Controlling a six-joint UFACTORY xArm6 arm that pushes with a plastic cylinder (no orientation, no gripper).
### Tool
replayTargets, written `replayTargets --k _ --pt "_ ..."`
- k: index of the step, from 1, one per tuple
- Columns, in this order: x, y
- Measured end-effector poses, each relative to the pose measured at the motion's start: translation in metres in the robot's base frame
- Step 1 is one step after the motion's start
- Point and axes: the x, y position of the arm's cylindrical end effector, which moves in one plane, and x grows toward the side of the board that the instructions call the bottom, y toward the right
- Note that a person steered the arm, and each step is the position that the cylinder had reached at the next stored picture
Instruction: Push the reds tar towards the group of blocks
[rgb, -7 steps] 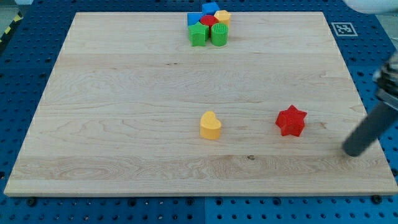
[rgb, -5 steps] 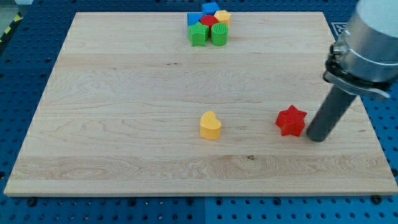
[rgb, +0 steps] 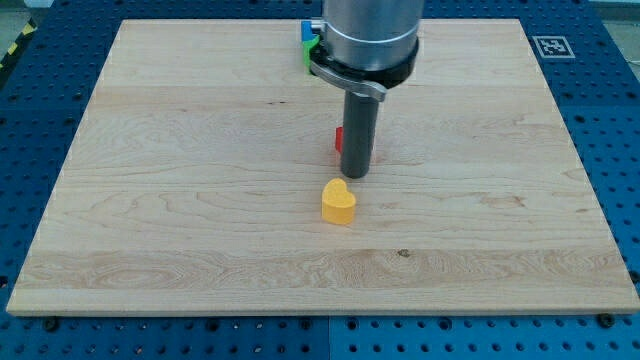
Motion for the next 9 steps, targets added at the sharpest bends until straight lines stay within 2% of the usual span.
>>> replayTargets --k 2,3,5,6,7,8,9 --pt "-0.013 0.01" --pt "-0.022 0.037" --pt "-0.054 0.059" --pt "-0.017 0.063" --pt "-0.016 0.055" --pt "-0.042 0.027" --pt "-0.049 0.0"
